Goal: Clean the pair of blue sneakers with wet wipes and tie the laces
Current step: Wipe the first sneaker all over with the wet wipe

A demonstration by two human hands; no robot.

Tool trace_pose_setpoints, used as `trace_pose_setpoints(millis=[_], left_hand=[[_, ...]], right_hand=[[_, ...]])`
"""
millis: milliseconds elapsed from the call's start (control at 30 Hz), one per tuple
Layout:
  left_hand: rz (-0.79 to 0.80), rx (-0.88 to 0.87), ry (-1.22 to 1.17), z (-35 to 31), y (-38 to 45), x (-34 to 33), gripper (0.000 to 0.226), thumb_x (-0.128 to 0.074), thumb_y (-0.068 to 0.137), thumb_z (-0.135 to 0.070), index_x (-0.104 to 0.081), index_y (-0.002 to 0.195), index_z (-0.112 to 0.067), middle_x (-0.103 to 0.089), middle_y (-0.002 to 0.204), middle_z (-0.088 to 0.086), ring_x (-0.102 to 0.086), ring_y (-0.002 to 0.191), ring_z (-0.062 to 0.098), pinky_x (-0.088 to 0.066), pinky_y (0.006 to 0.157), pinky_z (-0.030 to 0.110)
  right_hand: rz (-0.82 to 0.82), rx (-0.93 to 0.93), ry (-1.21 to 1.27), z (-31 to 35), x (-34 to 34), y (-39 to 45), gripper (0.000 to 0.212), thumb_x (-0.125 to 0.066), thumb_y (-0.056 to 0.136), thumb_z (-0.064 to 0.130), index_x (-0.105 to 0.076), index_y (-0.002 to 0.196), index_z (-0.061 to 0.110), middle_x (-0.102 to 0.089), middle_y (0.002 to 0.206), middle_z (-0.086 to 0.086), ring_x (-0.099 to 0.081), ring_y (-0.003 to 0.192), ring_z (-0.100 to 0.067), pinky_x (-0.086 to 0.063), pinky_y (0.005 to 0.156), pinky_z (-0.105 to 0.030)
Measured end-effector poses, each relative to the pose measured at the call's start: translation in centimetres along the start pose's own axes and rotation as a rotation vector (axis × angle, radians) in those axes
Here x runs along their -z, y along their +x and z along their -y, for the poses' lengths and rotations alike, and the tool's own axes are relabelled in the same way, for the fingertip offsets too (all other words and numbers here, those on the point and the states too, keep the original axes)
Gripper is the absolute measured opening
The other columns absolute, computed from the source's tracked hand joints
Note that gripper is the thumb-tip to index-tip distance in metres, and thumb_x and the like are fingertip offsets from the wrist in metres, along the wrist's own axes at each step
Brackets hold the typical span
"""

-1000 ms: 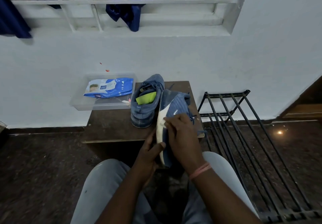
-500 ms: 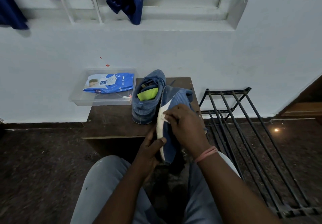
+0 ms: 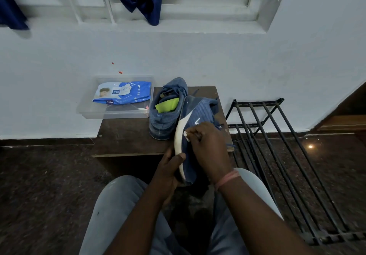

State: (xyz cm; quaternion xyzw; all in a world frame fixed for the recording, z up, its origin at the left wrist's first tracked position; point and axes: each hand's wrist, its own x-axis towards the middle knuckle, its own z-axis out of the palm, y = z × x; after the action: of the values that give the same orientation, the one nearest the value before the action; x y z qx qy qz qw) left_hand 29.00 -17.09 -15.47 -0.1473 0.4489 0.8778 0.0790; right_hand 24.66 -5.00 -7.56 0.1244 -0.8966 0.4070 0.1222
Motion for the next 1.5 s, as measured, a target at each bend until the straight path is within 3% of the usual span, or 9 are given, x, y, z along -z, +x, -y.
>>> trace_pose_setpoints(millis=[200, 367, 600, 767, 933, 1067, 1233, 1400, 1500], left_hand=[[-0.054, 0.064, -0.082, -0.4, -1.0, -0.1, 0.067, -0.077, 0.074, -0.028, -0.06, 0.135, -0.004, -0.065, 0.13, 0.025, -0.065, 0.115, 0.039, -0.05, 0.102, 0.054], [0.003, 0.149, -0.166, -0.8, -1.8, -0.5, 0.033, -0.05, 0.102, -0.025, -0.073, 0.105, -0.002, -0.075, 0.096, 0.019, -0.076, 0.077, 0.024, -0.062, 0.06, 0.032], [-0.031, 0.185, -0.191, -1.2, -2.1, -0.6, 0.051, -0.06, 0.093, -0.03, -0.059, 0.136, -0.002, -0.067, 0.13, 0.022, -0.071, 0.107, 0.033, -0.062, 0.086, 0.043], [-0.025, 0.125, -0.178, -1.1, -1.8, -0.4, 0.036, -0.05, 0.093, -0.025, -0.081, 0.098, -0.01, -0.075, 0.105, 0.016, -0.074, 0.093, 0.023, -0.062, 0.075, 0.031], [-0.022, 0.108, -0.155, -1.0, -1.9, -0.8, 0.062, -0.072, 0.081, -0.033, -0.061, 0.134, -0.002, -0.06, 0.137, 0.026, -0.058, 0.127, 0.039, -0.04, 0.114, 0.054], [-0.035, 0.109, -0.165, -0.7, -1.9, -0.5, 0.075, -0.078, 0.075, -0.034, -0.057, 0.139, -0.001, -0.057, 0.141, 0.026, -0.055, 0.129, 0.042, -0.04, 0.113, 0.055], [-0.073, 0.123, -0.127, -1.3, -2.1, -0.5, 0.041, -0.058, 0.093, -0.033, -0.065, 0.128, -0.011, -0.068, 0.129, 0.017, -0.063, 0.12, 0.03, -0.06, 0.084, 0.039], [-0.056, 0.141, -0.145, -1.3, -2.4, -1.2, 0.049, -0.065, 0.091, -0.029, -0.062, 0.131, -0.002, -0.07, 0.123, 0.021, -0.074, 0.1, 0.028, -0.062, 0.074, 0.036], [-0.068, 0.131, -0.137, -1.4, -2.2, -0.8, 0.036, -0.055, 0.099, -0.027, -0.064, 0.124, -0.002, -0.073, 0.112, 0.02, -0.075, 0.093, 0.024, -0.062, 0.071, 0.033]], right_hand=[[-0.005, -0.083, 0.098, 0.4, -0.7, -1.6, 0.007, -0.071, 0.091, 0.015, -0.075, 0.087, 0.017, -0.07, 0.088, 0.007, -0.061, 0.082, 0.0, -0.047, 0.079, -0.015], [0.043, -0.038, 0.159, 0.5, -1.6, -4.2, 0.007, -0.074, 0.089, 0.015, -0.079, 0.09, 0.02, -0.072, 0.087, 0.008, -0.064, 0.084, 0.0, -0.047, 0.078, -0.011], [-0.131, -0.076, 0.003, -0.3, -2.6, 0.5, 0.005, -0.07, 0.092, 0.013, -0.074, 0.088, 0.013, -0.067, 0.091, 0.0, -0.055, 0.083, -0.003, -0.046, 0.083, -0.018], [0.042, -0.079, 0.147, 1.7, -2.1, -4.2, 0.01, -0.072, 0.089, 0.011, -0.079, 0.092, 0.018, -0.074, 0.091, 0.005, -0.065, 0.084, -0.001, -0.05, 0.08, -0.014], [-0.012, 0.035, -0.27, -0.7, -1.3, -0.5, 0.009, -0.066, 0.093, 0.019, -0.074, 0.088, 0.018, -0.069, 0.089, 0.0, -0.063, 0.08, -0.016, -0.045, 0.068, -0.025], [-0.083, -0.069, -0.209, -0.7, -1.5, 0.5, 0.011, -0.066, 0.09, 0.01, -0.074, 0.083, 0.012, -0.069, 0.084, -0.005, -0.063, 0.079, -0.019, -0.04, 0.071, -0.023], [0.075, -0.082, 0.116, 1.6, -2.3, -3.1, 0.009, -0.07, 0.091, 0.012, -0.079, 0.091, 0.012, -0.075, 0.091, 0.003, -0.065, 0.082, -0.002, -0.046, 0.078, -0.007], [-0.114, -0.192, 0.082, -0.4, -2.6, 0.4, 0.013, -0.067, 0.093, 0.017, -0.076, 0.085, 0.013, -0.072, 0.084, 0.002, -0.065, 0.08, -0.008, -0.054, 0.079, -0.03], [-0.067, -0.283, 0.229, 1.3, -3.1, -1.0, 0.012, -0.068, 0.092, 0.016, -0.076, 0.084, 0.015, -0.072, 0.079, 0.007, -0.067, 0.075, -0.002, -0.056, 0.074, -0.022]])
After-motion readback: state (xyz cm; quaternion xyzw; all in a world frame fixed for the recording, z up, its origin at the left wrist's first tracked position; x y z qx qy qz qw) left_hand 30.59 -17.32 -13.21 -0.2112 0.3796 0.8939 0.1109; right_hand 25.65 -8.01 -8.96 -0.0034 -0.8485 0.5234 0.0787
